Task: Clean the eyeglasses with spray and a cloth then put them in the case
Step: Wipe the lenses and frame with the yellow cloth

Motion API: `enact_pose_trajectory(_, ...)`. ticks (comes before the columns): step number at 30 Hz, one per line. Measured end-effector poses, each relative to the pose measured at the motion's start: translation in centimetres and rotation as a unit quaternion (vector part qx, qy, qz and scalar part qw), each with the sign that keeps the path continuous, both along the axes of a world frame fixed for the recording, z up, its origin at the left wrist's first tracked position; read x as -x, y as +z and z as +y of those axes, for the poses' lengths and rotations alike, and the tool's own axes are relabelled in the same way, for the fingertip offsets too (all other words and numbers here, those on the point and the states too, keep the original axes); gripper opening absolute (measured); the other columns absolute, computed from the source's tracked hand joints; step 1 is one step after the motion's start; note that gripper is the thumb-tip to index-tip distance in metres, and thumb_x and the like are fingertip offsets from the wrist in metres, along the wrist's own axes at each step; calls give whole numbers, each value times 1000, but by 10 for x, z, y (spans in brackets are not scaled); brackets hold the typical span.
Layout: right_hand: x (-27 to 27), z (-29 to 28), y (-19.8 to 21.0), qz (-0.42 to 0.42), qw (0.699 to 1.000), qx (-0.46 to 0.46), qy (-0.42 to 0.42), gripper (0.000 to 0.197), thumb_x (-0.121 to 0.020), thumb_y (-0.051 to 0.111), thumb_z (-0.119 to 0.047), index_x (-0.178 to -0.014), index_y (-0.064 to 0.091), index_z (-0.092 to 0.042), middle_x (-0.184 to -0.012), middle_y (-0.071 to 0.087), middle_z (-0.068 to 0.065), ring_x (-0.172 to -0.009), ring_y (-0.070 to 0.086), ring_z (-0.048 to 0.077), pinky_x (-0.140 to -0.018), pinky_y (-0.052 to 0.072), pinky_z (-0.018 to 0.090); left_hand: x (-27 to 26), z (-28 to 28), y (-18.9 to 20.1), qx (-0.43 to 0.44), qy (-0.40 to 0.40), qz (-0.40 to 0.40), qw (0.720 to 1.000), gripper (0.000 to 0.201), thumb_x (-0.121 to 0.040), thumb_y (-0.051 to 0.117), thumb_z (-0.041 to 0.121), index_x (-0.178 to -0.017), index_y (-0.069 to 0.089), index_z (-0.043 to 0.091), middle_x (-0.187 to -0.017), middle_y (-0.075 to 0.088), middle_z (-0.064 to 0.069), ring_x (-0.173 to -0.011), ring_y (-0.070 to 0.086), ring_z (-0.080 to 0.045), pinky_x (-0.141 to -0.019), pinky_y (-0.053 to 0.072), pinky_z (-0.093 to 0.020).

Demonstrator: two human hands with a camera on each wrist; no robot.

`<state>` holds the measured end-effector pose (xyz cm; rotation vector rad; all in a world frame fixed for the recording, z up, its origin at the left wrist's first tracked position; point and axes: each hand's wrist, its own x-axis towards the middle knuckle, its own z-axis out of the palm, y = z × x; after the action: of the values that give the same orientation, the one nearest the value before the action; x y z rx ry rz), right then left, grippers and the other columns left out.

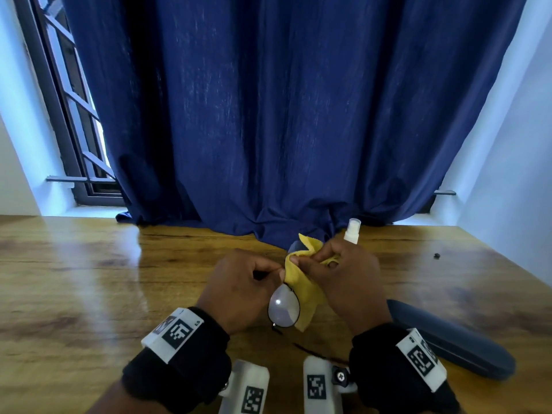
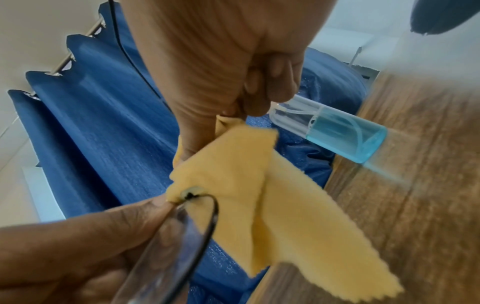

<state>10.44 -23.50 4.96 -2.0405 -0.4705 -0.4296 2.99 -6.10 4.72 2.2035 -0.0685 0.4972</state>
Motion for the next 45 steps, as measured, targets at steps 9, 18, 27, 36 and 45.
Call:
enact_pose_trajectory(9,-4,-6,0,7,1000,-3,-24,37,-75,81,-55,-68,63,-23,-71,68,-6,-70,63,9,-57,48,28,1,0,1,30,10,-13,999,18,-96,68,23,-89,84,23,-83,82,2,-81,76,-21,-75,59,-46)
enact_pose_trajectory(18,-3,-7,7,-13,997,10,-76,51,-75,71,-68,-66,59,-19,-64,64,-6,-63,58,6,-52,39,24,2,-10,-1,-3,-15,1,1000,17,-96,68,23,-91,84,26,-83,81,12,-78,75,-13,-72,58,-36)
enact_pose_trajectory(27,4,0,5,39,999,30,-8,50,-65,82,-65,-61,56,-22,-66,62,-7,-68,59,8,-60,48,31,3,-4,2,-14,1,1,1000,17,-96,68,21,-90,84,25,-84,81,6,-81,74,-17,-74,57,-37)
enact_pose_trajectory(36,1,-5,4,66,997,28,-12,49,-74,81,-57,-63,56,-16,-66,61,-2,-66,57,11,-56,39,26,3,2,5,6,26,-17,1000,16,-94,70,20,-91,84,28,-86,82,10,-85,75,-13,-81,60,-43)
enact_pose_trajectory(45,-2,-4,5,25,997,-13,-70,64,-71,75,-68,-64,58,-7,-55,54,-3,-54,49,7,-48,34,18,2,-6,3,-62,-2,-12,998,21,-96,66,23,-81,80,15,-80,77,-2,-78,68,-18,-76,53,-41)
